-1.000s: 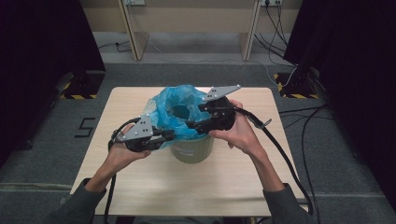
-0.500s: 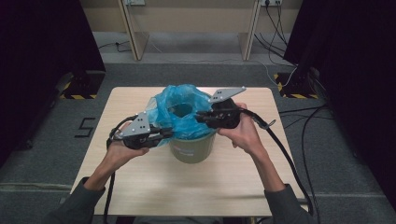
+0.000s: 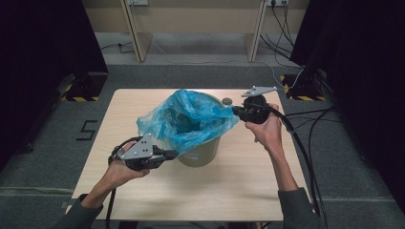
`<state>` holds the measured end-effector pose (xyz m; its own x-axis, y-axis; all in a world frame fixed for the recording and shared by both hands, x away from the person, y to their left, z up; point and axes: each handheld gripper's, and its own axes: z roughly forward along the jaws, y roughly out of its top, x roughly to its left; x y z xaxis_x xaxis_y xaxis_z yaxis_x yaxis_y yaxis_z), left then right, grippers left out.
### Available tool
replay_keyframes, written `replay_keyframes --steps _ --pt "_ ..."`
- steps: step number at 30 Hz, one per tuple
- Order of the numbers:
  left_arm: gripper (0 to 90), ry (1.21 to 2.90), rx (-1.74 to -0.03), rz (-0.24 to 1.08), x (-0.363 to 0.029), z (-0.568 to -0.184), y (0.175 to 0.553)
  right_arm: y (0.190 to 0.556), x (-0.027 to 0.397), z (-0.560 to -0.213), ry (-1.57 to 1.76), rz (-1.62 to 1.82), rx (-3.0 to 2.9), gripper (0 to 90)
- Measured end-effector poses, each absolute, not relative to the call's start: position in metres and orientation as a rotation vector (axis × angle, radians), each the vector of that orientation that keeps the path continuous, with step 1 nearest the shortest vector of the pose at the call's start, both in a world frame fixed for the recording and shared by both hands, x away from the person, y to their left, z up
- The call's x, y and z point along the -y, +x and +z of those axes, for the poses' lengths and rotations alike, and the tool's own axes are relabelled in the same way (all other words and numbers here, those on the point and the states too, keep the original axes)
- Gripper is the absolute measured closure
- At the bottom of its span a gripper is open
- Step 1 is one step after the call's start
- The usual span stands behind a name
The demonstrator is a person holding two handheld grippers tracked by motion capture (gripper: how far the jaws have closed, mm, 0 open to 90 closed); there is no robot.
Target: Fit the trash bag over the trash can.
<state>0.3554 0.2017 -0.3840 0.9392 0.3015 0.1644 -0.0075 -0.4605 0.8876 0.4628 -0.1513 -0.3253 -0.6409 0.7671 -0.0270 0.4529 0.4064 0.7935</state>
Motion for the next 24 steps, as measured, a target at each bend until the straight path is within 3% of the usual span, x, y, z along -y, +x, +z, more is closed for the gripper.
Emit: replay_keyframes --steps 14,16,18,19,21,24 --pt "87.0 2.050 -0.308 0.347 -0.212 -0.413 0.365 0.426 0.166 -0.364 1.048 1.079 -2.330 86.5" --pt "80.3 2.062 -0.333 0.330 -0.214 -0.416 0.367 0.424 0.167 -0.374 1.058 1.061 -2.349 80.9" --pt "72.4 2.068 -0.342 0.317 -0.219 -0.414 0.364 0.419 0.166 -0.377 1.060 1.034 -2.360 64.1" --pt "68.6 2.064 -0.345 0.316 -0.223 -0.410 0.360 0.416 0.167 -0.376 1.047 1.035 -2.372 60.2" --pt "60.6 2.065 -0.349 0.316 -0.229 -0.404 0.354 0.410 0.169 -0.368 1.041 1.079 -2.352 49.2" --pt "53.5 2.050 -0.348 0.338 -0.242 -0.392 0.344 0.399 0.173 -0.350 1.008 1.112 -2.320 39.8"
